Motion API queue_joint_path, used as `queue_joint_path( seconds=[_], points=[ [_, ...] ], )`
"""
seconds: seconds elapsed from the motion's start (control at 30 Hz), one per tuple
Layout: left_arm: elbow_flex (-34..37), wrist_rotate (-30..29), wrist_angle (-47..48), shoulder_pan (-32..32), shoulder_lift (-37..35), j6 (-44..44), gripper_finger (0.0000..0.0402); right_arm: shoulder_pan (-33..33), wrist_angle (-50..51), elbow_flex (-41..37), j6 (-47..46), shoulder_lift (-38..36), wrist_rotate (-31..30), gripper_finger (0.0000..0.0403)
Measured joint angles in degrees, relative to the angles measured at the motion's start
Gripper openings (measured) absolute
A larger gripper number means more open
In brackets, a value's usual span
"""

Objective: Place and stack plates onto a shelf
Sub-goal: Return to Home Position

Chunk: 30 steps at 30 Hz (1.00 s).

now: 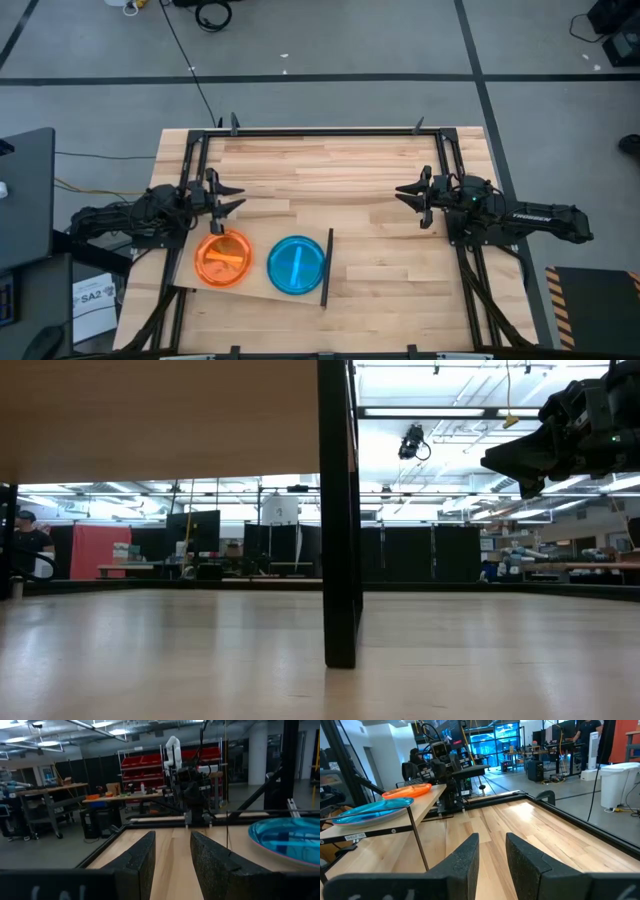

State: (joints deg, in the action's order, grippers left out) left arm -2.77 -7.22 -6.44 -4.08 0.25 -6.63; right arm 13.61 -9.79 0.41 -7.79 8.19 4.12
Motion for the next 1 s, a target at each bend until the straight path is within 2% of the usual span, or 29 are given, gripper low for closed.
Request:
queue_joint_path(
  seconds=[0.43, 0.87, 1.0],
  points=[
    [0.1, 0.0, -2.5, 0.0, 0.1, 0.0, 0.0130, 0.0, 0.0, 0.0, 0.0, 0.0, 0.0, 0.0103],
    [0.0, -0.4, -2.6, 3.5, -0.2, 0.0, 0.0130, 0.0, 0.0, 0.0, 0.0, 0.0, 0.0, 0.0103],
    [0.0, -0.4, -2.2, 3.7, -0.2, 2.9, 0.0130, 0.0, 0.0, 0.0, 0.0, 0.0, 0.0, 0.0103]
  ],
)
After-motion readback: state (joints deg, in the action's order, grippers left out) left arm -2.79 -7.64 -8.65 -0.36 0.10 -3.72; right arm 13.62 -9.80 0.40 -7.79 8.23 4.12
